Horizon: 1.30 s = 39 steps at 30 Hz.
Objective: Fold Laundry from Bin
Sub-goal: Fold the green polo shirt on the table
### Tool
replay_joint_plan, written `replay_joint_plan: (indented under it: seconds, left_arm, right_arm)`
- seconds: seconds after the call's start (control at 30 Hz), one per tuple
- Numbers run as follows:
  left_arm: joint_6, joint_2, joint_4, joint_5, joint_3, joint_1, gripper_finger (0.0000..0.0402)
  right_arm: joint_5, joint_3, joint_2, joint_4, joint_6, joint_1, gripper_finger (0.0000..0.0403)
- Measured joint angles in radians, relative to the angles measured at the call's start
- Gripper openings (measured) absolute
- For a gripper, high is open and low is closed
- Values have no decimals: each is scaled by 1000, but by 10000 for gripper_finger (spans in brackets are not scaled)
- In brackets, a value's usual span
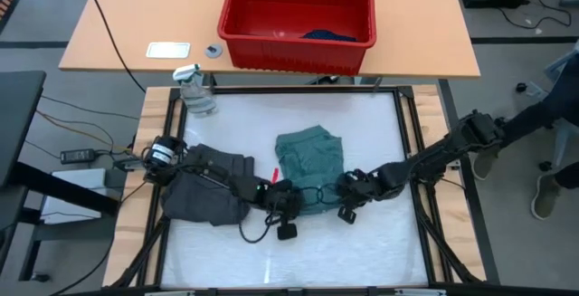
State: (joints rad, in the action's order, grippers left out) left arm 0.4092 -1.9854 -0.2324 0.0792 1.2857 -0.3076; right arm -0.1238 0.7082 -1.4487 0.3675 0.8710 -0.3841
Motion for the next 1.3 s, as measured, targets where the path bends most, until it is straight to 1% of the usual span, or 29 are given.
replay_joint_plan:
  seconds: [0.2, 0.37, 0.57, 0.6, 0.67, 0.73, 0.8, 0.97, 1.07, 1.13, 1.2, 1.3]
  left_arm:
    - [89, 0, -119, -7, 102, -72, 11]
    - [104, 0, -247, -18, 209, -133, 11]
    - [96, 0, -357, -18, 351, -164, 11]
    - [96, 0, -378, -8, 371, -164, 11]
    - [95, 0, -426, 49, 407, -158, 11]
    - [92, 0, -483, 110, 438, -142, 11]
    - [93, 0, -526, 134, 462, -115, 11]
    - [94, 1, -593, 138, 495, -46, 11]
    - [93, 2, -619, 138, 495, 2, 11]
    - [92, 2, -618, 137, 485, 47, 11]
    - [88, 2, -587, 130, 459, 106, 11]
    - [75, 2, -529, 45, 416, 211, 11]
  right_arm:
    - [22, 45, 25, 11, 171, -135, 19]
    - [36, 165, 26, 55, 242, -231, 19]
    - [37, 316, 26, 215, 263, -276, 19]
    - [36, 337, 26, 249, 261, -276, 19]
    - [36, 369, 26, 325, 249, -268, 19]
    - [35, 387, 27, 385, 231, -246, 19]
    - [35, 391, 36, 430, 214, -220, 19]
    - [34, 391, 84, 498, 134, -128, 19]
    - [39, 373, 129, 527, 81, -28, 19]
    - [97, 327, 157, 521, 25, 69, 19]
    - [195, 256, 177, 509, -27, 183, 19]
    - [345, 134, 211, 425, -95, 346, 19]
